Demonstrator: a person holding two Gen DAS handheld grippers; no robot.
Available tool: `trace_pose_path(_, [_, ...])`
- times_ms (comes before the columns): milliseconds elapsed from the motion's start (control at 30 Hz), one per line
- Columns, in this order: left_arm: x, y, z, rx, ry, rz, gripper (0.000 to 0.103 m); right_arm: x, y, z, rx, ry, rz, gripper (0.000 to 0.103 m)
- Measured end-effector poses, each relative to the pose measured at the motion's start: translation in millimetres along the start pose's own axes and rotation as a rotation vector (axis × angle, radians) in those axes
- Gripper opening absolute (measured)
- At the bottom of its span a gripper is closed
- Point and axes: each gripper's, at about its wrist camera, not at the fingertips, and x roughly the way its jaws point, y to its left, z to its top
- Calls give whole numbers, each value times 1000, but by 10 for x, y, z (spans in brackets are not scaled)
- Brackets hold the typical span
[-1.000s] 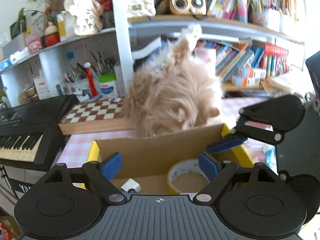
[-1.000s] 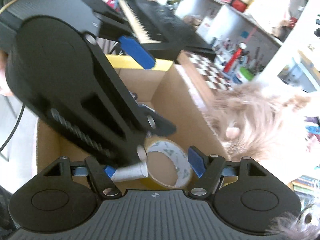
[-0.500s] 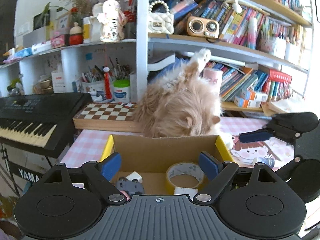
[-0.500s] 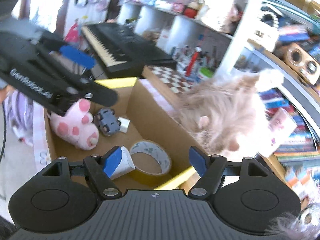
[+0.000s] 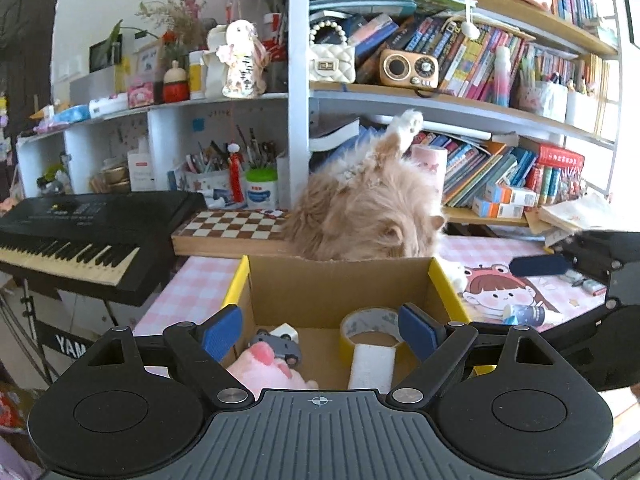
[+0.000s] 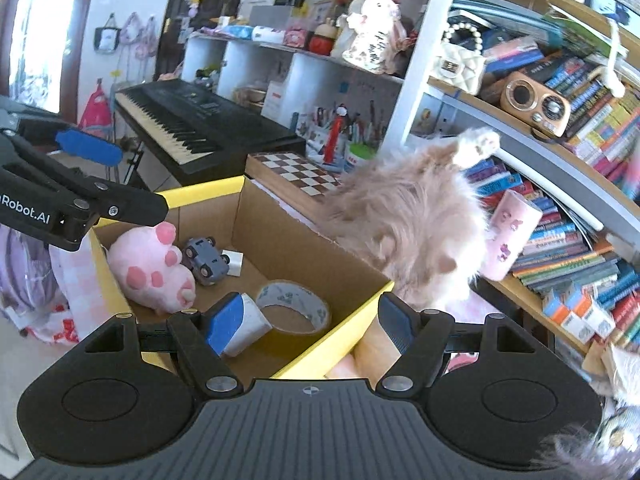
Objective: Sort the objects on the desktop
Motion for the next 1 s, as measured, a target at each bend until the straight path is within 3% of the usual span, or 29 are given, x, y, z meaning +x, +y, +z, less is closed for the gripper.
trace_pose_path(367, [-390, 169, -288, -57, -23, 41, 88, -315, 331, -223, 167, -22, -112, 77])
trace_pose_path(533, [-563, 197, -433, -54, 1, 52, 88, -482, 500, -358, 207, -10, -163, 77])
trace_pose_path(1000, [-977, 200, -878, -69, 66, 52, 88, -877, 1050, -721, 275, 45, -173, 78])
